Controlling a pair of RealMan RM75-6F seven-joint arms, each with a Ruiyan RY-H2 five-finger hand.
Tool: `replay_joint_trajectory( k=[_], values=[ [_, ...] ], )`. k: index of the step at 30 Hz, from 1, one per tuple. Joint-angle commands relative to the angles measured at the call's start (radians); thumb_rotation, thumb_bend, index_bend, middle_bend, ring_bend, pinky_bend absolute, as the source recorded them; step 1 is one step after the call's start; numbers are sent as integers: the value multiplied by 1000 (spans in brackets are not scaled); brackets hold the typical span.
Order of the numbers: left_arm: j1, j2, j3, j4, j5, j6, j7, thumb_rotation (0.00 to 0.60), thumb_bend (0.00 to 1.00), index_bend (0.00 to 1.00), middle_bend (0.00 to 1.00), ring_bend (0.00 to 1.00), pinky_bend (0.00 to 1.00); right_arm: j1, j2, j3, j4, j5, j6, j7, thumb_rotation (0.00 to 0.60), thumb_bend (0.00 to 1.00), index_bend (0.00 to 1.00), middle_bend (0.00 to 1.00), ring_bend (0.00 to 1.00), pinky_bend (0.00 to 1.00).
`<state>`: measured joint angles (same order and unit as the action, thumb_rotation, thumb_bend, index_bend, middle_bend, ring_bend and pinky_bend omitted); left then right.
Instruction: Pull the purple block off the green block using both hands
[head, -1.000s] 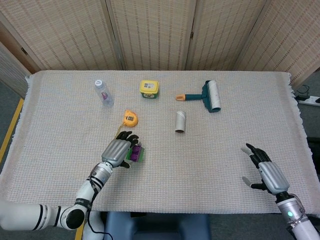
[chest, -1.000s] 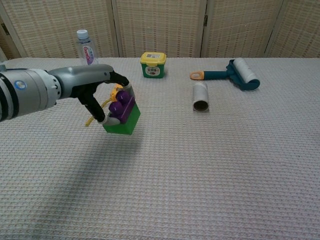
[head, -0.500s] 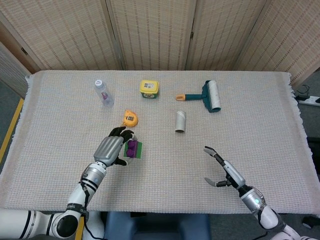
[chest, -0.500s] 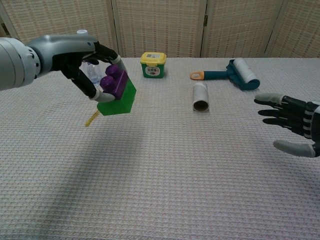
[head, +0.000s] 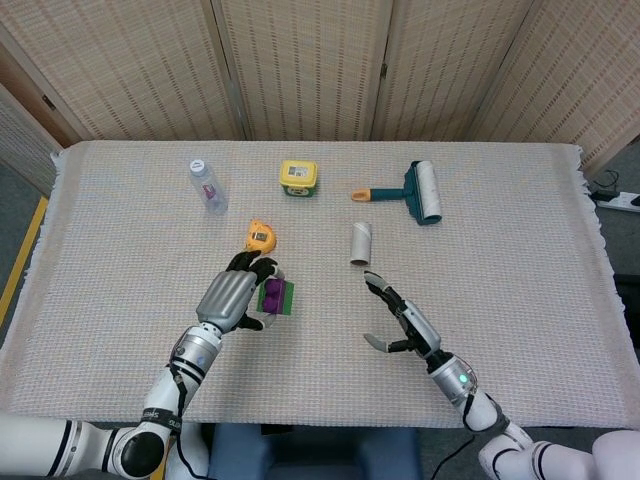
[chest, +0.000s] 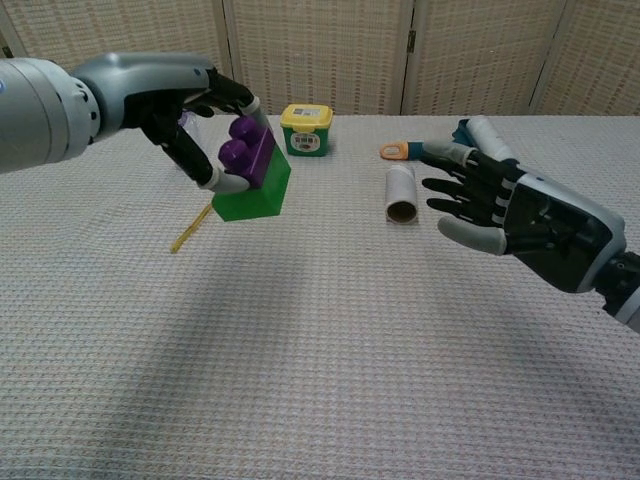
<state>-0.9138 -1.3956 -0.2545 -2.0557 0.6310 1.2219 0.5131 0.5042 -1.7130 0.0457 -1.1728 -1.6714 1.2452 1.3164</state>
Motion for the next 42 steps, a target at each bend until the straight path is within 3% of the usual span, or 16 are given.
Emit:
replay_joint_trajectory(
  k=[1, 16, 27, 42],
  values=[
    [-7, 3, -19, -12, -30, 2, 0, 600, 638, 754, 218, 33, 0, 20, -25, 11, 5, 12, -15, 2, 600, 366, 0, 0, 0, 0],
    [-36, 12, -98, -16, -153, -23, -48, 600, 644, 755, 235, 44, 0, 106, -103, 43, 36, 47, -63, -4, 600, 366, 0, 0, 0, 0],
    [-45, 4, -117, -44, -159, -17, -84, 600, 646, 755, 236, 43, 0, 138, -164, 34, 141, 49, -64, 32, 600, 367, 0, 0, 0, 0],
    [-82, -65, -99, -39, -160, 21, -54, 600, 647, 755, 236, 44, 0, 154, -251, 14, 238, 37, -14, 156, 600, 367, 0, 0, 0, 0]
  ],
)
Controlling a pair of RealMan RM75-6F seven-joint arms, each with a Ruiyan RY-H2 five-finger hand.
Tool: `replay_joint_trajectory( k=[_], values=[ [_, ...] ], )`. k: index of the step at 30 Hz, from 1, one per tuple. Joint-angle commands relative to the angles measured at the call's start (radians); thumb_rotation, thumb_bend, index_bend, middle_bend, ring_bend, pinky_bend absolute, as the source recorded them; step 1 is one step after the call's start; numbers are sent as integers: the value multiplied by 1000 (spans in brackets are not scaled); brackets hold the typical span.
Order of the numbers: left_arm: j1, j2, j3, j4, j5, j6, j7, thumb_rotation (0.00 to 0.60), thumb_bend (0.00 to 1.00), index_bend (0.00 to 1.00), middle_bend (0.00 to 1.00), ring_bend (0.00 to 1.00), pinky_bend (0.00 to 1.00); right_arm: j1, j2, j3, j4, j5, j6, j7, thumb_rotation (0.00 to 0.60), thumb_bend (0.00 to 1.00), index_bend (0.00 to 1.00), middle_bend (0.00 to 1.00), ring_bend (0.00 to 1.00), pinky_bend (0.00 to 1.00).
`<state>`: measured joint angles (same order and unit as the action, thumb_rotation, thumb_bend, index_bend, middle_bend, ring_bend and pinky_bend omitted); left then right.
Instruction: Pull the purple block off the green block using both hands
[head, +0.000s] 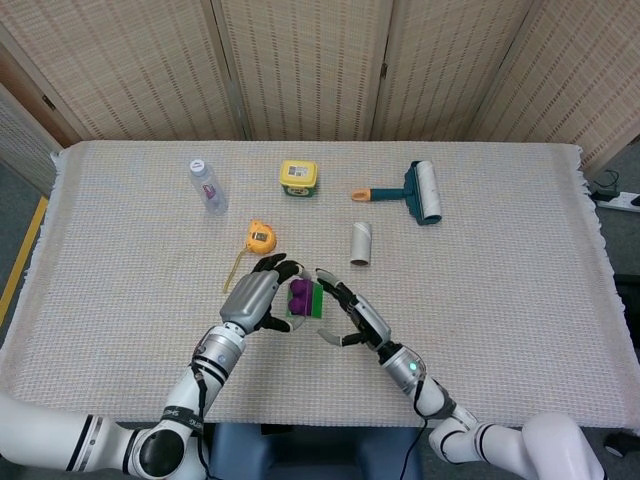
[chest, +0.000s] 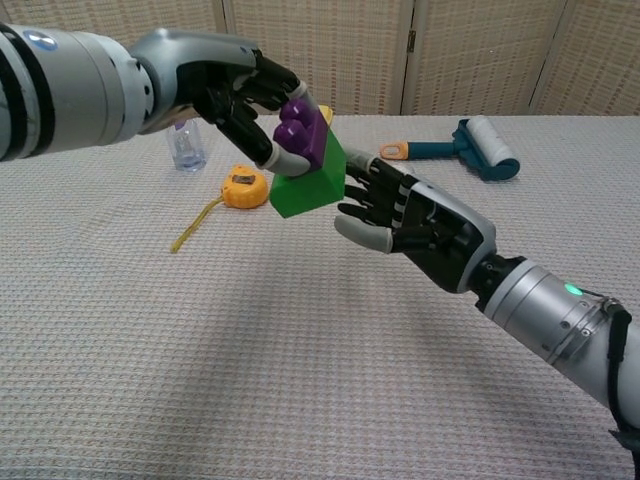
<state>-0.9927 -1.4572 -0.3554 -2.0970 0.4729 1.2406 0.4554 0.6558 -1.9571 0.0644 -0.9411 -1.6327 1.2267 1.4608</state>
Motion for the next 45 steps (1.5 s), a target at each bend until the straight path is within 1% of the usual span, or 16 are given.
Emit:
replay_joint_trajectory(
  k=[1, 7, 9, 12, 14, 21, 23, 34, 40, 43, 44, 45],
  values=[
    [-5, -7, 3, 4, -2, 5, 7, 600, 647, 755, 236, 44, 0, 3, -10, -5, 10, -2, 8, 18, 600, 367, 2, 0, 0, 0],
    [-1, -11, 7, 8, 5, 0, -3, 600, 646, 755, 236, 47, 0, 5, -7, -7, 13, -1, 21, 35, 600, 367, 81, 0, 0, 0],
    [1, -9, 10, 9, 8, -6, -6, 600, 647, 755, 236, 48, 0, 5, -6, -8, 13, 0, 22, 36, 600, 367, 124, 0, 0, 0],
    [3, -4, 13, 7, 11, -13, -8, 600, 647, 755, 236, 48, 0, 5, -8, -7, 11, 6, 23, 32, 600, 367, 251, 0, 0, 0],
    [6, 0, 14, 5, 14, -13, -11, 600, 648, 755, 236, 48, 0, 3, -10, -6, 10, 10, 23, 27, 600, 366, 315, 0, 2, 0],
    [12, 2, 16, -4, 26, -9, -20, 600, 648, 755, 236, 47, 0, -3, -27, 5, 9, 33, 20, 1, 600, 367, 399, 5, 32, 0],
    [12, -2, 18, -6, 32, -6, -20, 600, 648, 755, 236, 47, 0, -6, -37, 9, 10, 40, 21, -6, 600, 367, 409, 18, 49, 0],
    [11, -20, 22, -1, 41, 3, -16, 600, 648, 757, 236, 50, 0, -34, -86, 24, 38, 70, 38, -39, 600, 367, 545, 107, 126, 11],
    [9, -22, 22, 6, 40, 1, -12, 600, 648, 758, 236, 49, 0, -47, -105, 35, 51, 82, 47, -49, 600, 367, 673, 171, 177, 43],
    [9, -22, 21, 8, 40, 0, -11, 600, 648, 759, 236, 49, 0, -45, -105, 43, 51, 84, 45, -53, 600, 367, 716, 197, 189, 51],
    [9, -22, 20, 8, 40, -2, -12, 600, 648, 759, 236, 49, 0, -32, -100, 60, 44, 88, 37, -56, 600, 367, 733, 209, 195, 55],
    [9, -22, 19, 9, 40, -3, -13, 600, 648, 759, 236, 49, 0, -29, -98, 63, 40, 90, 33, -59, 600, 367, 749, 221, 200, 58]
  ],
)
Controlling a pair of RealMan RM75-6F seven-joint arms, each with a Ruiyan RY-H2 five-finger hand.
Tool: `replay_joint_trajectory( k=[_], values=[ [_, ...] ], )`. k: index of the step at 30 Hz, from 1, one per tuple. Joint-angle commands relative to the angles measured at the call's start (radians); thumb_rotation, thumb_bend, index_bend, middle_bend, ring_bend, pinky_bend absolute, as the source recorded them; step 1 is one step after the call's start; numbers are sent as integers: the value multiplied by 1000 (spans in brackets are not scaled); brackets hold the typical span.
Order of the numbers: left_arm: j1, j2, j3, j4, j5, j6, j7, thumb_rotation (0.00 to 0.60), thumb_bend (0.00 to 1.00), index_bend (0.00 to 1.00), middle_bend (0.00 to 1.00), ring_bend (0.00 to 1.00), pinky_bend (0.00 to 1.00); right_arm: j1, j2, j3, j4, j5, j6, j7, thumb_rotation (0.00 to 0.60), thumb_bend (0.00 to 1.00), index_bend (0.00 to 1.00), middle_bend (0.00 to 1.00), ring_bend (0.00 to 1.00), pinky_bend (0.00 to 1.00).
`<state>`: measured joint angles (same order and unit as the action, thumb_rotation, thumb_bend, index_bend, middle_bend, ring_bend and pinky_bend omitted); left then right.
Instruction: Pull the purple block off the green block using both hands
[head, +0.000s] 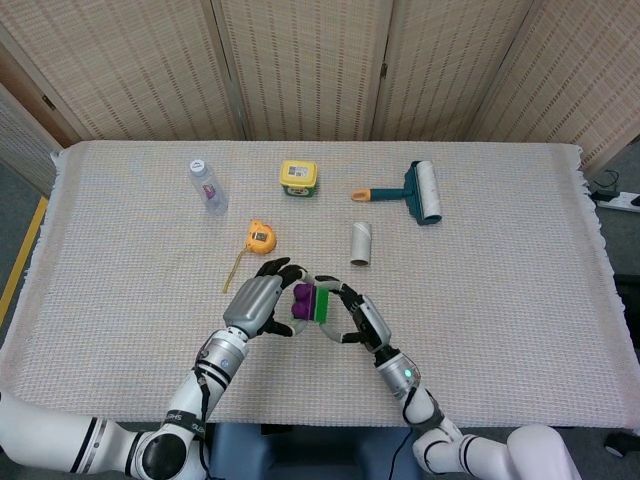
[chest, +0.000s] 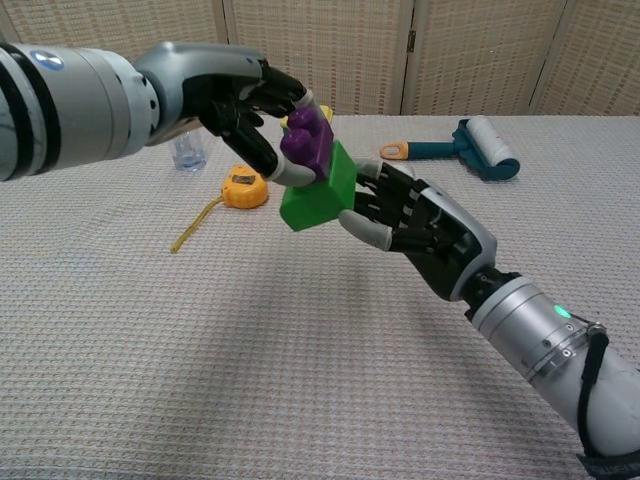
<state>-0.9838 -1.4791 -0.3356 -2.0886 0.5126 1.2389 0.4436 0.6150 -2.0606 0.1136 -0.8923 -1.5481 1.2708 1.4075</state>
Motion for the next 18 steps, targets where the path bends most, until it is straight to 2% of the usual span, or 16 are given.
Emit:
replay_joint_trajectory(
  k=[1, 7, 18],
  values=[
    [0, 1, -2, 2, 1, -4, -2, 600, 648, 759, 236, 49, 0, 12, 8, 15, -14, 6, -14, -10, 600, 367, 759, 227, 204, 59],
    [0, 14, -12, 2, 3, -17, -10, 600, 649, 759, 236, 49, 0, 4, 25, -7, -23, -7, -20, 0, 600, 367, 824, 256, 229, 60],
    [1, 64, -29, -3, 24, -40, -21, 600, 650, 759, 236, 49, 0, -37, 56, -41, 1, -21, 7, 23, 600, 367, 839, 267, 231, 60]
  ],
)
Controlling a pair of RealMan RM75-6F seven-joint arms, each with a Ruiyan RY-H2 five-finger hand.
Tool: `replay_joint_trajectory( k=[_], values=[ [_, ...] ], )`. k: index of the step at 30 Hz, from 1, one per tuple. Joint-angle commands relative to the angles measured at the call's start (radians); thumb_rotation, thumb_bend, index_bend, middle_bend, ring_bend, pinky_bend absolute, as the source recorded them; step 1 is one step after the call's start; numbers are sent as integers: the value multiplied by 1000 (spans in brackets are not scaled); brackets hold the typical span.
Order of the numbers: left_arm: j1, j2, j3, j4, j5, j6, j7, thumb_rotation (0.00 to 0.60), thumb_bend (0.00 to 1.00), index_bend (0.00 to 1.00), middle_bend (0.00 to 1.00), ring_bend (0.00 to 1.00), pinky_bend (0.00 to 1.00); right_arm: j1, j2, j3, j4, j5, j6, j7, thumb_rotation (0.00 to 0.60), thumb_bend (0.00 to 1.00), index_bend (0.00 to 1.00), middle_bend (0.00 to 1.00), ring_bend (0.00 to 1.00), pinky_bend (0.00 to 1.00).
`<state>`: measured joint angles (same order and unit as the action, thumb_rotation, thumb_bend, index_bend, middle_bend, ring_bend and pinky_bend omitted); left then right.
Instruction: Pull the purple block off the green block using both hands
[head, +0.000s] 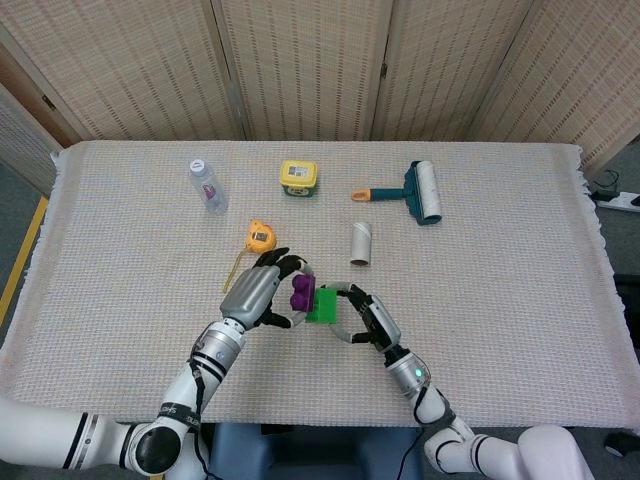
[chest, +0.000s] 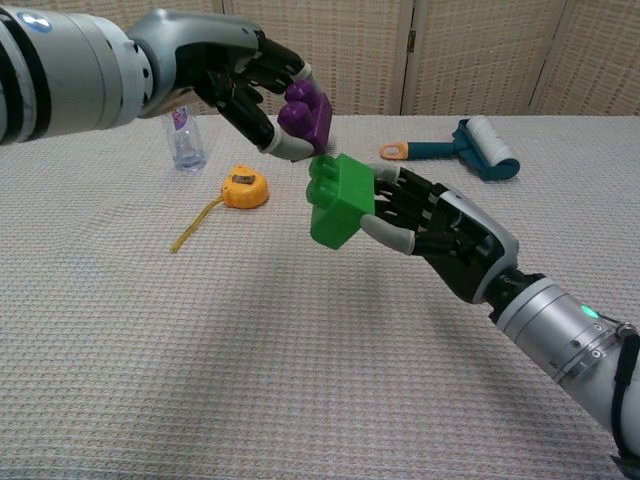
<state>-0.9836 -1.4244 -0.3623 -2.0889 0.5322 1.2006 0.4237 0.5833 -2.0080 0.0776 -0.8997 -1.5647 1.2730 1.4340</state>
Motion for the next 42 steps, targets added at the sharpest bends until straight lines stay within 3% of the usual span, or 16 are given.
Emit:
replay_joint_trajectory(
  k=[1, 8, 12, 18, 23, 29, 37, 42],
  values=[
    [3, 13, -3, -4, 4, -3, -4, 600, 650, 759, 236, 49, 0, -7, 4, -6, 12, -5, 7, -7, 600, 367, 839, 268, 231, 60],
    [25, 53, 4, 3, 26, -10, -28, 600, 650, 759, 236, 49, 0, -17, 35, -14, 27, -18, 26, -65, 600, 367, 844, 271, 229, 60],
    [53, 87, 17, 10, 46, -31, -62, 600, 651, 759, 236, 49, 0, -13, 97, -5, -27, -21, 29, -156, 600, 367, 846, 273, 229, 59],
    [99, 147, 33, 41, 89, -84, -133, 600, 650, 759, 236, 49, 0, -19, 254, -20, -193, -30, 7, -414, 600, 366, 846, 273, 229, 60],
    [125, 152, 55, 119, 131, -140, -198, 600, 650, 761, 237, 41, 0, -33, 408, -35, -414, 1, -48, -702, 600, 366, 855, 281, 229, 60],
    [154, 120, 123, 196, 221, -158, -207, 600, 650, 761, 239, 42, 0, -65, 528, -46, -515, 42, -63, -1011, 600, 367, 855, 277, 228, 54],
    [221, 19, 226, 349, 402, -175, -288, 600, 651, 762, 239, 43, 0, -96, 631, -59, -572, 95, -101, -1178, 600, 366, 855, 277, 228, 49],
    [249, -51, 261, 464, 482, -208, -360, 600, 651, 762, 240, 48, 0, -108, 659, -65, -585, 118, -121, -1248, 600, 367, 855, 277, 226, 41]
  ],
)
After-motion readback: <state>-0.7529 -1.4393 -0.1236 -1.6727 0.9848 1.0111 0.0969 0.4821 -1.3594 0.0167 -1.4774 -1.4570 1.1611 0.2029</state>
